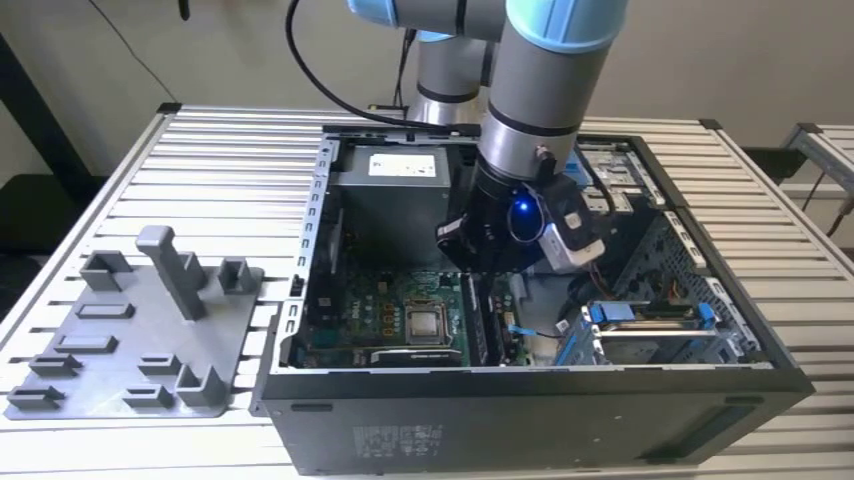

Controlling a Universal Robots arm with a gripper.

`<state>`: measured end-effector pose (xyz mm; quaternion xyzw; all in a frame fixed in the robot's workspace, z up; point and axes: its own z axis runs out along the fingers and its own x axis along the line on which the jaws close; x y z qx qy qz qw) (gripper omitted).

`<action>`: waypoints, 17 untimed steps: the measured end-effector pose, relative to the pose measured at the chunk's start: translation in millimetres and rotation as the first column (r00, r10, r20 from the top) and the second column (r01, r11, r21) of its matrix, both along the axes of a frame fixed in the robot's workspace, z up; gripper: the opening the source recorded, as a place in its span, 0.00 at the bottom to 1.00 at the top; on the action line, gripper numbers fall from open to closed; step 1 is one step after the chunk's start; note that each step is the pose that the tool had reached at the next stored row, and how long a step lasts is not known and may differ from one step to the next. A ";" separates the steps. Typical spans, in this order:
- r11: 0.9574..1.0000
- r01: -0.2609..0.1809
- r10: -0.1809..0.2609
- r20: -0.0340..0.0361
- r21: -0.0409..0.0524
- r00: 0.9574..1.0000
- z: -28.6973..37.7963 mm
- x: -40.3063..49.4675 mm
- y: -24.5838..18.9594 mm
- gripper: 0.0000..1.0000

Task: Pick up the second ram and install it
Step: 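Press down the second ram until it locks into place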

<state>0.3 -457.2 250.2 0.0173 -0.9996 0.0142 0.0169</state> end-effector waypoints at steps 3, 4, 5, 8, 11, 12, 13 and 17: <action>0.999 -0.036 0.036 0.002 0.000 0.999 -0.1 -0.6 0.0 0.11; 0.999 -0.052 0.052 0.002 0.001 0.999 -0.2 -0.6 0.0 0.11; 0.998 -0.066 0.066 0.002 0.003 0.998 -0.2 -0.6 0.0 0.11; 0.994 -0.112 0.112 0.004 0.009 0.994 -0.4 -0.7 0.1 0.11; 0.988 -0.151 0.151 0.012 0.010 0.988 -0.4 -0.6 0.0 0.11; 0.986 -0.166 0.166 0.014 0.010 0.986 -0.4 -0.6 0.0 0.11; 0.984 -0.178 0.178 0.015 0.011 0.984 -0.4 -0.6 0.0 0.11; 0.972 -0.234 0.233 0.016 0.012 0.972 -0.6 -0.7 0.0 0.11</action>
